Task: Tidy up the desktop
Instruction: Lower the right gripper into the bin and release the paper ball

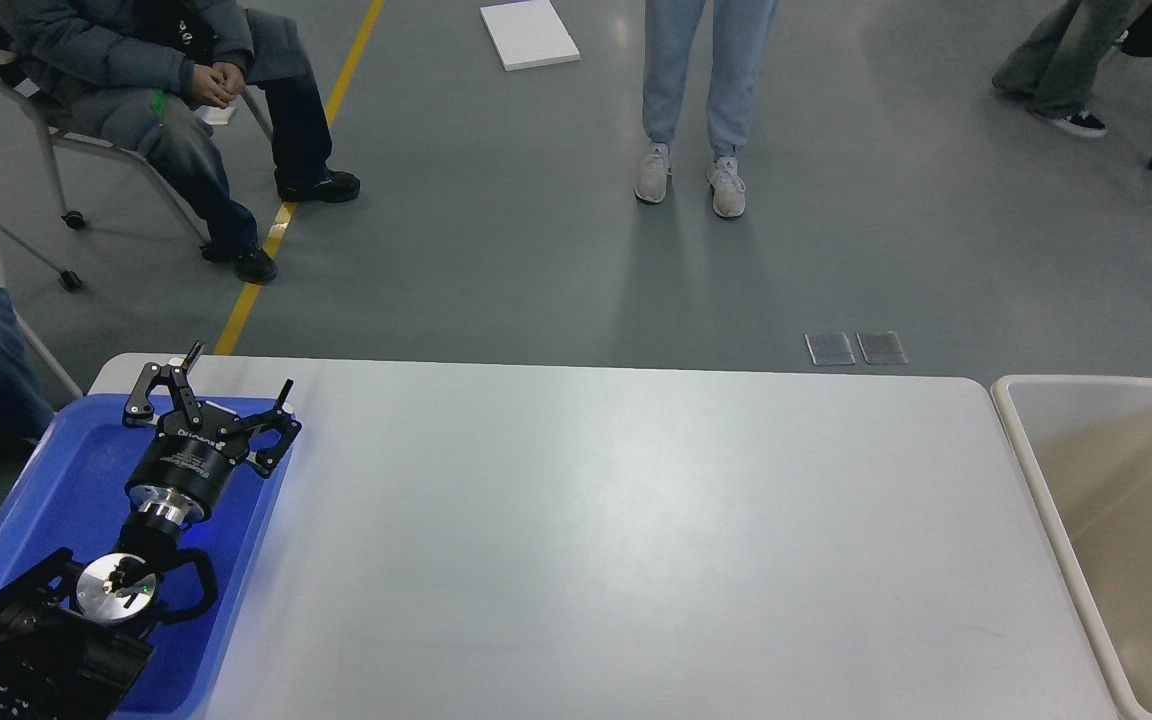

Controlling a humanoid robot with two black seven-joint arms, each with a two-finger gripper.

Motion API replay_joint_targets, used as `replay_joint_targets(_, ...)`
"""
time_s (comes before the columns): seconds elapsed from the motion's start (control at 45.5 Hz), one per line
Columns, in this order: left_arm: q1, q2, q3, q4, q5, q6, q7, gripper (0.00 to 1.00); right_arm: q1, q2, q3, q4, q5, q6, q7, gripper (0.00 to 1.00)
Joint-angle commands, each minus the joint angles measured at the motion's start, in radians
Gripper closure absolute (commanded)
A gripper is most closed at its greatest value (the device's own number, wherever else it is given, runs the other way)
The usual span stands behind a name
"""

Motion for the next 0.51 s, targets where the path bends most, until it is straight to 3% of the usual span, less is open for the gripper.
replay_joint_targets(0.0,0.0,0.0,-0.001,0.0,0.0,0.0,0.0,0.0,-0.175,0.007,0.091,-0.079,0.002,-0.113,-0.003,1.0)
replay_joint_targets(0.483,0.0,0.0,0.0,0.0,0.0,0.0,0.0,0.0,-0.388,0.151,0.191,-0.171,0.003,-0.216,-0.008,1.0)
